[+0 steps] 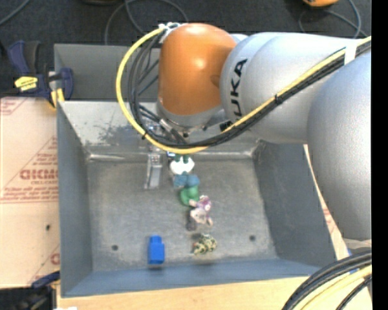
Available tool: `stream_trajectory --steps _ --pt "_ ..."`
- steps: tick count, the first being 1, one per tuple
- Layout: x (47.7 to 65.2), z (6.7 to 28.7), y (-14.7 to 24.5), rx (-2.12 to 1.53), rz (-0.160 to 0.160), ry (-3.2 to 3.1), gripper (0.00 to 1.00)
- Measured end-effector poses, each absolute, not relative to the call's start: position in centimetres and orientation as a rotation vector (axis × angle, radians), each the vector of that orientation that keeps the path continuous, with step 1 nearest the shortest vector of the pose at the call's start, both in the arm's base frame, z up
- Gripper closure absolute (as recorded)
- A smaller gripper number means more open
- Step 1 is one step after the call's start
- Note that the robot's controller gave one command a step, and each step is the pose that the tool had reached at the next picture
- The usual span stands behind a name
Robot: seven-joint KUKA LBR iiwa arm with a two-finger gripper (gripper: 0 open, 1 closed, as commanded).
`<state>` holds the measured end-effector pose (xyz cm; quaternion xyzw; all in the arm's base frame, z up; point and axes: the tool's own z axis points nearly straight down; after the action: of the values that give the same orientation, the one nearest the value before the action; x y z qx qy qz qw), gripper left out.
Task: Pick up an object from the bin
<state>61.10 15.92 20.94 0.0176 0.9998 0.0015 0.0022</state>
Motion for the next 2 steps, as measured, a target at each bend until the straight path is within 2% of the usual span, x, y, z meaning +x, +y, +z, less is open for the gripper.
stream_trajectory --steps 1,2 --pt "62.4 18.7 13.8 0.153 0.004 3.134 0.0" --pt "62.4 17.8 12.2 -0.178 0.0 3.133 0.0"
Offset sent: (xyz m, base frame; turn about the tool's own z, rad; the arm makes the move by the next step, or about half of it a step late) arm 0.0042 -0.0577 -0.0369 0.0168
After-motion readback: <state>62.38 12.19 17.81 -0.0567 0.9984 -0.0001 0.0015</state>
